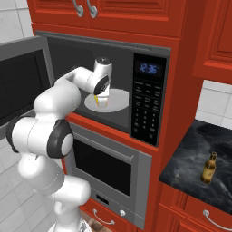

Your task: Place the microwavable item in the microwave. Then, close the microwave door and press the start button.

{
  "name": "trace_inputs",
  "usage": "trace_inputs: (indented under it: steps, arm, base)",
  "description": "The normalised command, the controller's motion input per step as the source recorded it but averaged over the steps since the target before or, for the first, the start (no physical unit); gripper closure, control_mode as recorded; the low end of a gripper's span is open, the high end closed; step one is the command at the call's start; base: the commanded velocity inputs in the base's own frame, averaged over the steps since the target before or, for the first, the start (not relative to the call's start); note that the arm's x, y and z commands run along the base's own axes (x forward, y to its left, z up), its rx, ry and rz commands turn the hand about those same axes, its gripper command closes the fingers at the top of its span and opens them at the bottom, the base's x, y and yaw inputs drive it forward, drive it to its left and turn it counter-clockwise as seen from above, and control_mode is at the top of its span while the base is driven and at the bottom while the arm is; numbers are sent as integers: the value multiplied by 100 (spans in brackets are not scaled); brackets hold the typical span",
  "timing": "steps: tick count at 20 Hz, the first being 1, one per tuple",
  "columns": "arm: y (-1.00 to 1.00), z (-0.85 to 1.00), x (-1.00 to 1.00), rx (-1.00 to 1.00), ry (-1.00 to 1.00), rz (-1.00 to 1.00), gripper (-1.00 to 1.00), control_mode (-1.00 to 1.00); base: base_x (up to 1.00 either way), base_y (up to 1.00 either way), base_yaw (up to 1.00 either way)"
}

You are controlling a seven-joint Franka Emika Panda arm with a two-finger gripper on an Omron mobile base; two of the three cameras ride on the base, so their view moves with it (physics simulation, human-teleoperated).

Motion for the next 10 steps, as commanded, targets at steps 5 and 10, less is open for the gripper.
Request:
trace_inputs:
  steps: [5, 10]
  arm:
    - [0, 24, -42, 0, -13, 0, -100, -100]
    - [0, 60, -68, -3, -27, 2, -100, -100]
  base:
    - [0, 0, 0]
    - [0, 0, 0]
